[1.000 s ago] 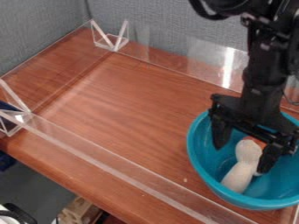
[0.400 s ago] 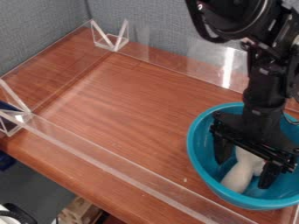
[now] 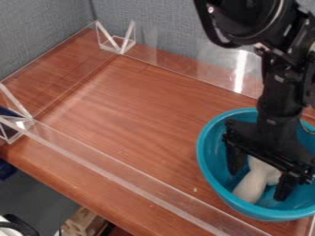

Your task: Remove the mushroom from inside the blue bowl and put it on the table

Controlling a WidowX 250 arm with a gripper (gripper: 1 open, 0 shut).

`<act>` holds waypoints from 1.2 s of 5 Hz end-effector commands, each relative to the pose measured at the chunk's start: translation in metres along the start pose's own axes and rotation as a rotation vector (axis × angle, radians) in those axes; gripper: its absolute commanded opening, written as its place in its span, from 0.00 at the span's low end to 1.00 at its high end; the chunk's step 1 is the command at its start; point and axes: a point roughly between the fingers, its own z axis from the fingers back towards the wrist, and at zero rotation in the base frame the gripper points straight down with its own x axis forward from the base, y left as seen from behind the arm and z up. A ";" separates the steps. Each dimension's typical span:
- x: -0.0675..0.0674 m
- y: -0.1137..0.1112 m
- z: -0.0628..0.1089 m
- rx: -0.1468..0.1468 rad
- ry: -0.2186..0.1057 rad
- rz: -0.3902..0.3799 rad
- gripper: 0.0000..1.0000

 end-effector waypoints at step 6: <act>0.004 -0.013 0.032 -0.049 -0.186 0.012 1.00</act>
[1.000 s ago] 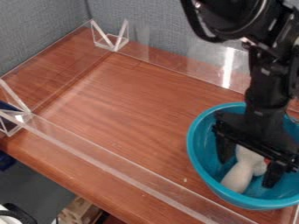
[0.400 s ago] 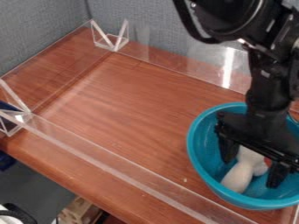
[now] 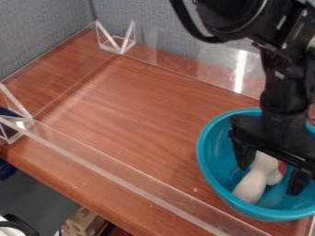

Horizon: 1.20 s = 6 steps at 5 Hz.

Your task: Remove the mushroom from inside the blue bowl and put it on the table

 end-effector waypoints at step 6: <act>0.010 0.000 -0.018 -0.006 -0.014 -0.007 0.00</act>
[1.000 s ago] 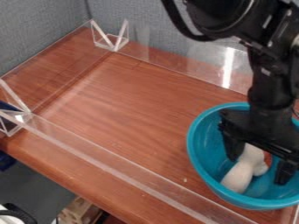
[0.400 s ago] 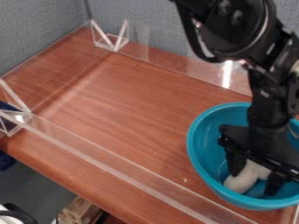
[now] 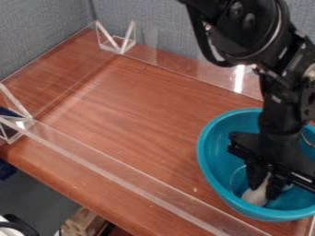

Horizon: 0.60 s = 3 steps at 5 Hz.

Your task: Remove the mushroom from inside the blue bowl and put it on the table

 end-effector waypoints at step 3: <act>0.013 0.002 0.076 0.017 -0.152 0.000 0.00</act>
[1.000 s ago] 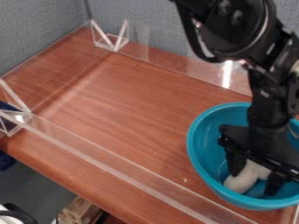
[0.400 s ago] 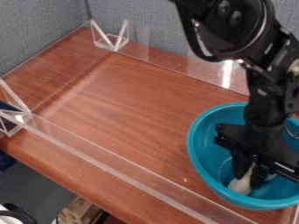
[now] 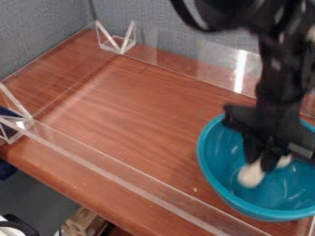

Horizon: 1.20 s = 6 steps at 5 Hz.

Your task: Remove the mushroom from inside the blue bowl and put it on the table

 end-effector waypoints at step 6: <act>-0.027 0.167 0.035 0.113 -0.107 0.290 0.00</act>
